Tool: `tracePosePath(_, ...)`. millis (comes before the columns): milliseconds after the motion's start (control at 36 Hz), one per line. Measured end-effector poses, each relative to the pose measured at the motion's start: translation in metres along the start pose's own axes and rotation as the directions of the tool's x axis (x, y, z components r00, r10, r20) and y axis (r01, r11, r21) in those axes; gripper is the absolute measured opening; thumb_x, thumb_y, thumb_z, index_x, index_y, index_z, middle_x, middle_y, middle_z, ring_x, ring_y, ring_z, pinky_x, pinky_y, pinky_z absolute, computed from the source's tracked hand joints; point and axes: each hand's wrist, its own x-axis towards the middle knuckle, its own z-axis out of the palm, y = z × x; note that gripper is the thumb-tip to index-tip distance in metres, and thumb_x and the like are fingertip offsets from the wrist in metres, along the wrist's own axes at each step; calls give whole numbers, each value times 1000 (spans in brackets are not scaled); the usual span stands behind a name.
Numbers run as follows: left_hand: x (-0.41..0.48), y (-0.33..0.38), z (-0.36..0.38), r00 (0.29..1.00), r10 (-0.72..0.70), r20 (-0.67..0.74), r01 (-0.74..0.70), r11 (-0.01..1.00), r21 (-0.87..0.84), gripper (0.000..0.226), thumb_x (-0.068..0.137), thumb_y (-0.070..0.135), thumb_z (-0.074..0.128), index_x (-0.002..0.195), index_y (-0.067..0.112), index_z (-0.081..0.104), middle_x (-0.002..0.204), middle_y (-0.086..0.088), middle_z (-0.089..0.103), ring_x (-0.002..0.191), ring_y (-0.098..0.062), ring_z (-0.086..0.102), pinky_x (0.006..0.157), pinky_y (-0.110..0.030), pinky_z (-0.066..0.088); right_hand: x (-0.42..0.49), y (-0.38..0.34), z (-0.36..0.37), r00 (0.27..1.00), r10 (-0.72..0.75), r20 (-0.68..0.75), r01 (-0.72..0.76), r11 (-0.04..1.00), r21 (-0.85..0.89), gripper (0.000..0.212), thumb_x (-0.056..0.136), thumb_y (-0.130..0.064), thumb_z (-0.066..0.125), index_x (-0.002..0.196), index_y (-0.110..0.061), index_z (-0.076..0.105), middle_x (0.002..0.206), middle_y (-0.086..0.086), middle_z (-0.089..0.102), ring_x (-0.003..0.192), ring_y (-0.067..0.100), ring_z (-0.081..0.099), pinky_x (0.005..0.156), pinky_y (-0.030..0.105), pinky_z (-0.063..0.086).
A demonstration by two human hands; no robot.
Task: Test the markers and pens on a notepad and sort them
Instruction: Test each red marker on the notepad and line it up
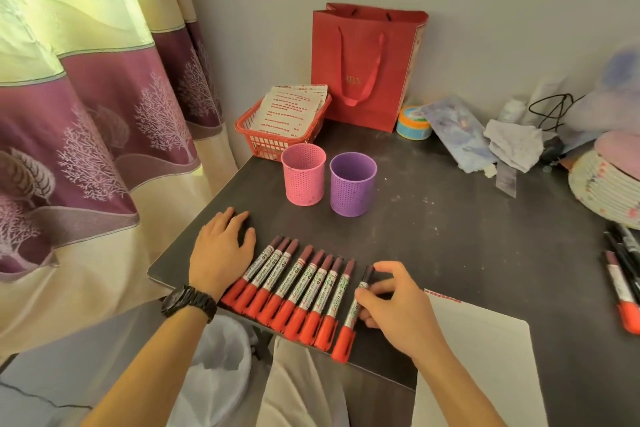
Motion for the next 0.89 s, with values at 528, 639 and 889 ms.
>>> tracePosePath(528,0,-2,0,1000,-6,-4,6,1000,1,50,102,47,38,148,27,45,158,-3,36,147,-24,27,121,-42,22,3,-7,7,999,0,-55,-8,989,-150,56,89,-36,74,140,-29,50,69,-20,68,65,-1,71,77,37,63)
tracePosePath(639,0,0,-1,1000,-6,-14,6,1000,-10,50,102,45,40,147,26,46,157,-4,38,147,-25,28,121,-42,22,1,-8,6,999,3,-42,-8,992,-127,54,90,-37,73,138,-29,50,72,-22,71,65,0,71,78,37,63)
tracePosePath(889,-2,2,-3,1000,-22,1,22,1000,-21,50,101,46,40,148,27,45,158,-2,37,148,-23,27,121,-43,22,-3,-3,0,1000,29,-1,-29,999,-27,39,90,-36,74,119,-40,47,76,-24,72,70,2,73,76,36,64)
